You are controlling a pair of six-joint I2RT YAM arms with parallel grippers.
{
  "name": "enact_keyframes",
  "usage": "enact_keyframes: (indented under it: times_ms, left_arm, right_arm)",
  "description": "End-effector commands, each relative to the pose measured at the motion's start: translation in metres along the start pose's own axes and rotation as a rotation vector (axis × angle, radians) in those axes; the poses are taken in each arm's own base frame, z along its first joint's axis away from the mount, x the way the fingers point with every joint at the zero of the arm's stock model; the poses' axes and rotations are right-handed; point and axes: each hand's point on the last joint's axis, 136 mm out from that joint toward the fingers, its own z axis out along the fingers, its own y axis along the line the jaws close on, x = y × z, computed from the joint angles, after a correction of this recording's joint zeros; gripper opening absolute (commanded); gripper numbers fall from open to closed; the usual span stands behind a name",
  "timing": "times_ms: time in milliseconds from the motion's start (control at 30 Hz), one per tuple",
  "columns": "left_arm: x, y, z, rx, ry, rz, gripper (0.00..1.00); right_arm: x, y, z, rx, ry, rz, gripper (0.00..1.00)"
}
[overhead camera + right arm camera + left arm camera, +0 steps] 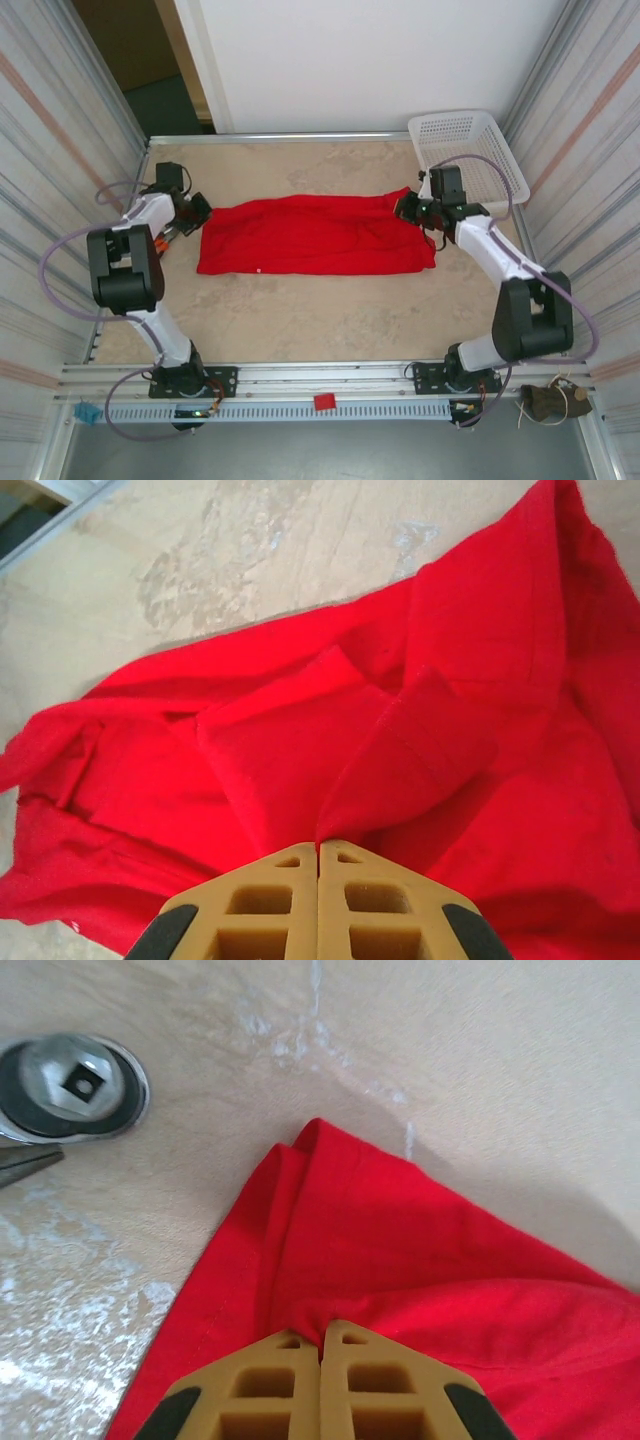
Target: Fold the inside-out t-shirt
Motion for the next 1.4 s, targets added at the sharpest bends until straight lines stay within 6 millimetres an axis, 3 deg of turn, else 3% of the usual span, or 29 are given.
enact_keyframes:
  times_ms: [0,167,267,433,500,533,567,633,667,767,900,1000,1133,1233,1367]
  left_arm:
    - [-0.017,-0.003,-0.026,0.018,-0.106,-0.02,0.0]
    - [-0.022,0.0,-0.036,0.019,-0.153,-0.031,0.0]
    - [-0.017,0.006,-0.032,-0.006,-0.127,-0.035,0.0]
    - [0.002,0.024,-0.016,-0.049,-0.079,-0.058,0.0]
    - [0.008,0.028,-0.01,-0.053,-0.061,-0.063,0.06]
    - [0.009,0.03,-0.009,-0.06,-0.059,-0.066,0.13]
    - [0.009,0.031,-0.011,-0.063,-0.062,-0.067,0.25]
    - [0.003,0.031,-0.018,-0.068,-0.088,-0.064,0.46]
    - [-0.001,0.029,-0.024,-0.068,-0.109,-0.056,0.54]
    - [-0.014,0.018,-0.04,-0.044,-0.147,-0.033,0.61]
    - [-0.015,-0.001,-0.049,0.002,-0.155,0.004,0.62]
    - [-0.004,-0.015,-0.041,0.03,-0.119,0.035,0.62]
    - [0.017,-0.03,-0.02,0.053,-0.046,0.063,0.62]
    - [0.031,-0.034,-0.001,0.054,0.01,0.075,0.62]
    - [0.041,-0.03,0.014,0.032,0.04,0.078,0.62]
  right_arm:
    - [-0.008,-0.004,-0.025,0.053,-0.107,-0.048,0.0]
    - [-0.017,-0.015,-0.046,0.108,-0.173,-0.062,0.0]
    - [-0.013,-0.023,-0.048,0.128,-0.159,-0.059,0.0]
    - [0.03,-0.04,-0.041,0.159,-0.102,-0.033,0.0]
    - [0.049,-0.048,-0.039,0.168,-0.081,-0.015,0.0]
    - [0.057,-0.052,-0.04,0.185,-0.076,-0.006,0.07]
    - [0.062,-0.058,-0.044,0.21,-0.083,0.006,0.32]
    - [0.055,-0.063,-0.057,0.241,-0.135,0.017,0.51]
    - [0.047,-0.063,-0.063,0.249,-0.167,0.019,0.54]
    - [0.023,-0.057,-0.067,0.222,-0.162,0.016,0.54]
    - [0.006,-0.044,-0.042,0.19,-0.061,-0.041,0.54]
    - [0.008,-0.039,-0.01,0.168,0.065,-0.075,0.5]
    - [0.022,-0.048,0.025,0.209,0.185,-0.087,0.46]
    - [0.041,-0.063,0.034,0.275,0.218,-0.095,0.46]
    - [0.061,-0.079,0.031,0.336,0.227,-0.09,0.46]
